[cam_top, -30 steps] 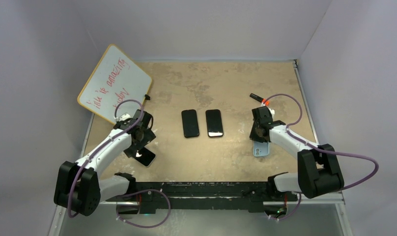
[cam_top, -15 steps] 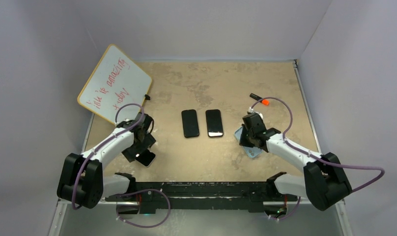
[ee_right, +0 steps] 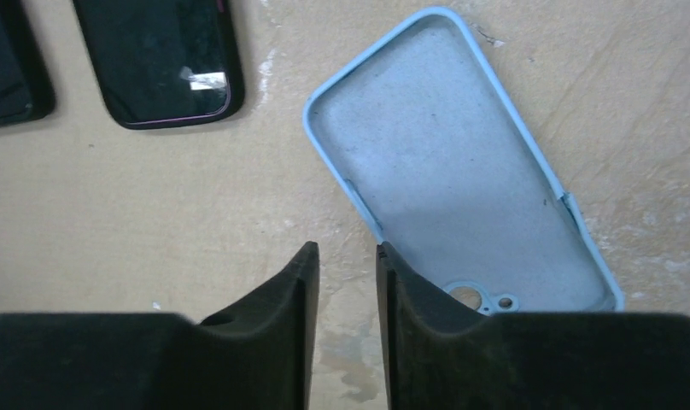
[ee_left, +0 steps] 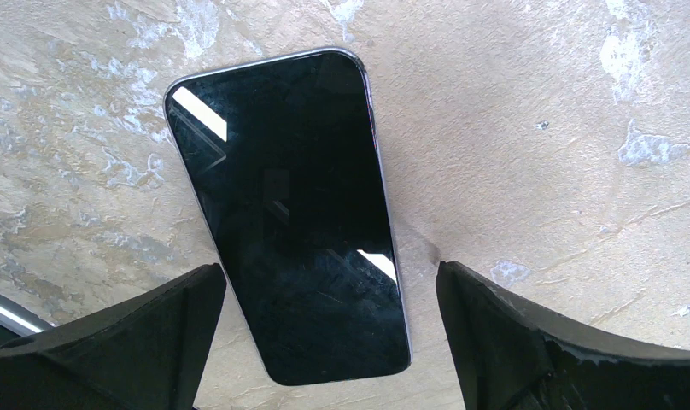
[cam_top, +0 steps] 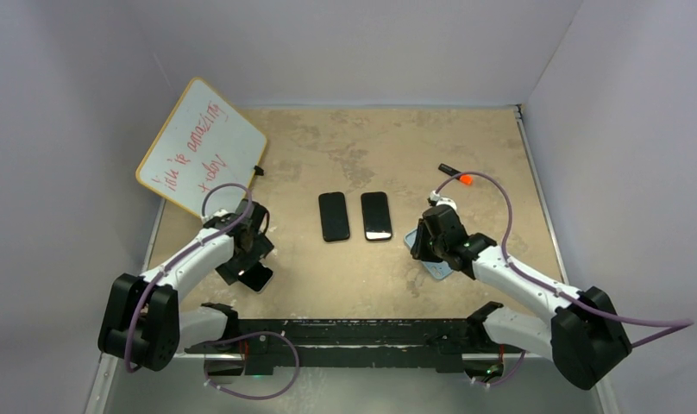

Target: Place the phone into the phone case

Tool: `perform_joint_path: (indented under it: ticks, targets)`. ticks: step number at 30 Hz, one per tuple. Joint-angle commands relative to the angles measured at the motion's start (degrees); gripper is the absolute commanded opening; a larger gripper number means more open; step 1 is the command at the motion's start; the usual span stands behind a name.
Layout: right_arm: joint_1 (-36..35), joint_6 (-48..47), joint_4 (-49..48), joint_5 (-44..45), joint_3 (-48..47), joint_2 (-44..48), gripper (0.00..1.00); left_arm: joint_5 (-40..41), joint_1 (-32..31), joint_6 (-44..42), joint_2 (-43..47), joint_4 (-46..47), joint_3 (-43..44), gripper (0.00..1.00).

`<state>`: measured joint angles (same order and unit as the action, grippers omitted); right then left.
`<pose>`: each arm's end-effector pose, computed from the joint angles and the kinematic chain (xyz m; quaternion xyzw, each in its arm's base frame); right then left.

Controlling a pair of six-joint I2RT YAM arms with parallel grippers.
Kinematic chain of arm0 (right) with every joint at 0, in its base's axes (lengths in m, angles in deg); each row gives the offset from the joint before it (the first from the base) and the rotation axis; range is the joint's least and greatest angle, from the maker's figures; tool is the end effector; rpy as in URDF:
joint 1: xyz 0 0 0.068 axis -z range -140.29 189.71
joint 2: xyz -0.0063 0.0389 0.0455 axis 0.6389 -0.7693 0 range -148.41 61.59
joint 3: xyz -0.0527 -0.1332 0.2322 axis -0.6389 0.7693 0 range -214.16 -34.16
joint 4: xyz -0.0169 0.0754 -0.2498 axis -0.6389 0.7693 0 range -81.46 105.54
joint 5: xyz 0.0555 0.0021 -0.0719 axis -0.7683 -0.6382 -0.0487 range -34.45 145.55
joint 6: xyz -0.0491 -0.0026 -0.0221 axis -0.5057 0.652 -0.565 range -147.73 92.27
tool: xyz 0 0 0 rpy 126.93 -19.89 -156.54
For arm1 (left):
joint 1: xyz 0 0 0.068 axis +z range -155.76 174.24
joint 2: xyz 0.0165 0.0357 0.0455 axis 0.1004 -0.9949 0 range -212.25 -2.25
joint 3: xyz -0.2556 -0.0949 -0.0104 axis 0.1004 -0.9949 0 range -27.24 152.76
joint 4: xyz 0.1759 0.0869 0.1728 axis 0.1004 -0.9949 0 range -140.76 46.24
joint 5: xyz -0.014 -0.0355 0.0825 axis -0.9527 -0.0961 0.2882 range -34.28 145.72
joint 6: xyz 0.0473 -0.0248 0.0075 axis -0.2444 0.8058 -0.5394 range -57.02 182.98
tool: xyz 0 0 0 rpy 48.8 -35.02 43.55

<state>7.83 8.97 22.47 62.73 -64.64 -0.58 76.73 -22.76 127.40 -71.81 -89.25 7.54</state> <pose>0.1833 0.1089 0.1912 0.0625 0.9223 0.1645 0.3441 0.1771 -0.0408 0.1648 -0.4081 0.8908 0.0833 0.1817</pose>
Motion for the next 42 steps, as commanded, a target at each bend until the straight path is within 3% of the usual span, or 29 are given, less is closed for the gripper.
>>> perform_joint_path:
  ticks: [1, 4, 8, 13, 23, 34, 42]
  targets:
    - [-0.29, -4.41, 2.97, 5.01, -1.45, -2.18, 0.39, 0.49, 0.38, 0.94, 1.24, -0.18, -0.33, 1.00]
    - [-0.31, -6.21, 2.68, 4.85, -3.33, -5.80, 0.51, -0.01, 0.38, 1.46, 1.40, -0.48, -0.85, 1.00]
    - [-0.31, -7.23, 2.54, 5.02, -5.48, -10.19, 0.54, 0.03, 0.38, 2.03, 1.48, -2.01, -0.36, 1.00]
    - [-0.50, -8.38, 1.74, 2.69, -4.40, -11.40, 0.41, 1.57, 0.43, 3.06, 3.19, -5.00, 1.12, 1.00]
    - [-6.19, -4.19, 8.15, 8.49, -6.47, -13.42, 0.37, -0.04, 1.87, 2.12, 3.16, -6.08, 2.82, 0.99]
    - [-12.61, -1.14, 8.69, 9.55, -8.00, -16.15, 0.00, -2.48, 7.16, -4.11, 4.37, -3.14, 2.43, 0.96]
    - [-20.05, 5.72, 4.19, 5.05, -8.25, -12.55, 0.00, -4.22, 8.37, -5.47, 5.34, -2.80, 2.26, 1.00]
